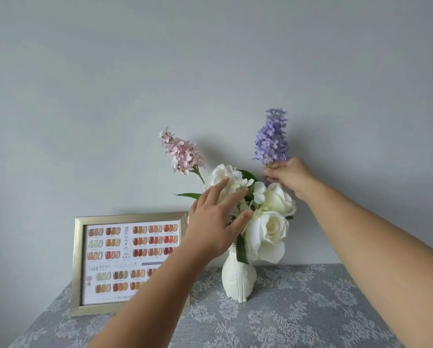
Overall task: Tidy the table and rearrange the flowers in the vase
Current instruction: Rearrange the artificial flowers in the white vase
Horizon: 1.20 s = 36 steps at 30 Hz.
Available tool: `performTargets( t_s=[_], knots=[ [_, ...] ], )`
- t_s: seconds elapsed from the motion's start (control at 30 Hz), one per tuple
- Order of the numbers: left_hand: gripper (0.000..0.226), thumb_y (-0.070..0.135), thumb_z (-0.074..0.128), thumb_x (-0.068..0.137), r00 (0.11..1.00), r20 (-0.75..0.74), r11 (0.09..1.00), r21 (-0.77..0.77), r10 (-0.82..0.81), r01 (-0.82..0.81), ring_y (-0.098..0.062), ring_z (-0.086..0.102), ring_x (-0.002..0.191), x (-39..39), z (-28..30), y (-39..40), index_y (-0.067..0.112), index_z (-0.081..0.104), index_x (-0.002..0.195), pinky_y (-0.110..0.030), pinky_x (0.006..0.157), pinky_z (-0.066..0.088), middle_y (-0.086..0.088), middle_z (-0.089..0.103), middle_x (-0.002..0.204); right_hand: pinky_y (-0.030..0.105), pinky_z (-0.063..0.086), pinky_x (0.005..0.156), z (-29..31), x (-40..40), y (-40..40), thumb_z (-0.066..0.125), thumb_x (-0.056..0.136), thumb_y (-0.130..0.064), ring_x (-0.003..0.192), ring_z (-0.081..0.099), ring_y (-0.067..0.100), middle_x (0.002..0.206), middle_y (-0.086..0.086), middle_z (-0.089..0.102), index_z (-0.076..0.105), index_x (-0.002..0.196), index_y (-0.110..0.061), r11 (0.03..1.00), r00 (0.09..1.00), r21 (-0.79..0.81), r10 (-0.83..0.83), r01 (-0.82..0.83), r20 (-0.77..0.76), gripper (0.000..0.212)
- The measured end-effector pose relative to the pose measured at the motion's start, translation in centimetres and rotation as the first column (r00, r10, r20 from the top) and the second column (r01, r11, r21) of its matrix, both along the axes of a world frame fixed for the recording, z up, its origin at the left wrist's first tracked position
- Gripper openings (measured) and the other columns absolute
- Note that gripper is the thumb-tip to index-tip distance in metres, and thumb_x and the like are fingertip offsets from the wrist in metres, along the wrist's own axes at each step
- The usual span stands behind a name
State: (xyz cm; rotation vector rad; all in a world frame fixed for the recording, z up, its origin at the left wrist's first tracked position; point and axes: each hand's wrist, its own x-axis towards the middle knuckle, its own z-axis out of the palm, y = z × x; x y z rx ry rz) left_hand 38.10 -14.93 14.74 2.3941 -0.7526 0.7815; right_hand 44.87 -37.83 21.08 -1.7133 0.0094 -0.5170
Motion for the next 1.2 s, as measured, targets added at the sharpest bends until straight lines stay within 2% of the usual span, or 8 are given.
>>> performTargets(
  t_s=[0.2, 0.37, 0.47, 0.57, 0.73, 0.9, 1.07, 1.2],
  knots=[
    [0.053, 0.067, 0.041, 0.089, 1.000, -0.014, 1.000, -0.018, -0.026, 0.026, -0.021, 0.018, 0.146, -0.3, 0.0, -0.6, 0.053, 0.037, 0.140, -0.047, 0.116, 0.021, 0.009, 0.016, 0.161, 0.031, 0.058, 0.066, 3.0, -0.1, 1.9, 0.073, 0.078, -0.009, 0.067, 0.070, 0.020, 0.080, 0.010, 0.073, 0.066, 0.080, -0.014, 0.968, 0.993, -0.239, -0.047, 0.072, 0.107, 0.010],
    [0.049, 0.064, 0.043, 0.090, 0.999, -0.013, 0.998, -0.042, -0.049, 0.048, -0.023, 0.021, 0.144, -0.4, 0.0, -0.8, 0.052, 0.040, 0.137, -0.045, 0.115, 0.023, 0.005, 0.020, 0.160, 0.037, 0.060, 0.070, 4.6, -0.2, 2.3, 0.075, 0.075, -0.008, 0.067, 0.072, 0.022, 0.077, 0.010, 0.074, 0.067, 0.082, -0.009, 0.932, 0.975, -0.303, -0.154, 0.197, 0.162, 0.011],
    [0.047, 0.062, 0.045, 0.090, 0.999, -0.015, 0.997, -0.062, -0.048, 0.047, -0.023, 0.022, 0.144, -0.4, 0.0, -0.9, 0.050, 0.042, 0.136, -0.045, 0.115, 0.023, 0.005, 0.022, 0.159, 0.036, 0.060, 0.069, 4.8, -0.3, 2.1, 0.077, 0.075, -0.009, 0.063, 0.071, 0.018, 0.075, 0.010, 0.073, 0.063, 0.078, -0.013, 0.941, 0.967, -0.255, -0.180, 0.223, 0.181, 0.015],
    [0.048, 0.058, 0.046, 0.092, 1.000, -0.009, 0.997, -0.068, -0.028, 0.027, -0.023, 0.023, 0.144, -0.4, 0.0, -1.1, 0.048, 0.042, 0.139, -0.045, 0.115, 0.024, 0.004, 0.023, 0.159, 0.031, 0.060, 0.064, 4.2, -0.6, 2.8, 0.078, 0.072, -0.009, 0.056, 0.070, 0.015, 0.073, 0.012, 0.074, 0.063, 0.072, -0.016, 0.937, 0.984, -0.313, -0.123, 0.157, 0.127, 0.017],
    [0.050, 0.059, 0.043, 0.092, 1.000, 0.000, 0.999, -0.048, -0.014, 0.014, -0.023, 0.023, 0.144, -0.4, -0.1, -1.2, 0.051, 0.035, 0.141, -0.046, 0.114, 0.023, 0.006, 0.024, 0.159, 0.043, 0.060, 0.076, 3.3, -0.7, 3.8, 0.079, 0.070, -0.006, 0.075, 0.073, 0.033, 0.074, 0.018, 0.073, 0.062, 0.071, -0.011, 0.915, 0.995, -0.392, -0.093, 0.093, 0.021, 0.018],
    [0.049, 0.056, 0.045, 0.093, 1.000, 0.000, 0.999, -0.042, 0.006, -0.006, -0.021, 0.027, 0.142, -0.2, -0.2, -1.2, 0.050, 0.036, 0.140, -0.044, 0.113, 0.022, 0.007, 0.032, 0.156, 0.037, 0.054, 0.081, 2.7, -1.3, 3.6, 0.082, 0.067, -0.017, 0.078, 0.068, 0.025, 0.080, 0.010, 0.072, 0.067, 0.075, -0.009, 0.820, 0.990, -0.562, -0.143, 0.108, -0.017, 0.019],
    [0.048, 0.056, 0.044, 0.092, 1.000, -0.012, 0.998, -0.055, -0.014, 0.013, -0.019, 0.031, 0.141, -0.2, -0.3, -1.4, 0.048, 0.039, 0.139, -0.040, 0.112, 0.020, 0.008, 0.034, 0.155, 0.028, 0.046, 0.070, 1.8, -1.6, 3.9, 0.081, 0.069, -0.015, 0.076, 0.060, 0.020, 0.081, 0.005, 0.067, 0.070, 0.085, -0.012, 0.832, 0.992, -0.549, -0.117, 0.078, -0.037, 0.020],
    [0.048, 0.054, 0.046, 0.092, 1.000, -0.014, 0.998, -0.067, -0.006, 0.005, -0.020, 0.031, 0.141, -0.1, -0.2, -1.6, 0.047, 0.041, 0.139, -0.040, 0.112, 0.020, 0.008, 0.036, 0.154, 0.036, 0.053, 0.071, 2.1, -1.6, 3.9, 0.077, 0.069, -0.011, 0.070, 0.059, 0.021, 0.075, 0.006, 0.065, 0.067, 0.079, -0.013, 0.827, 0.989, -0.559, -0.120, 0.052, -0.086, 0.014]
  ],
)
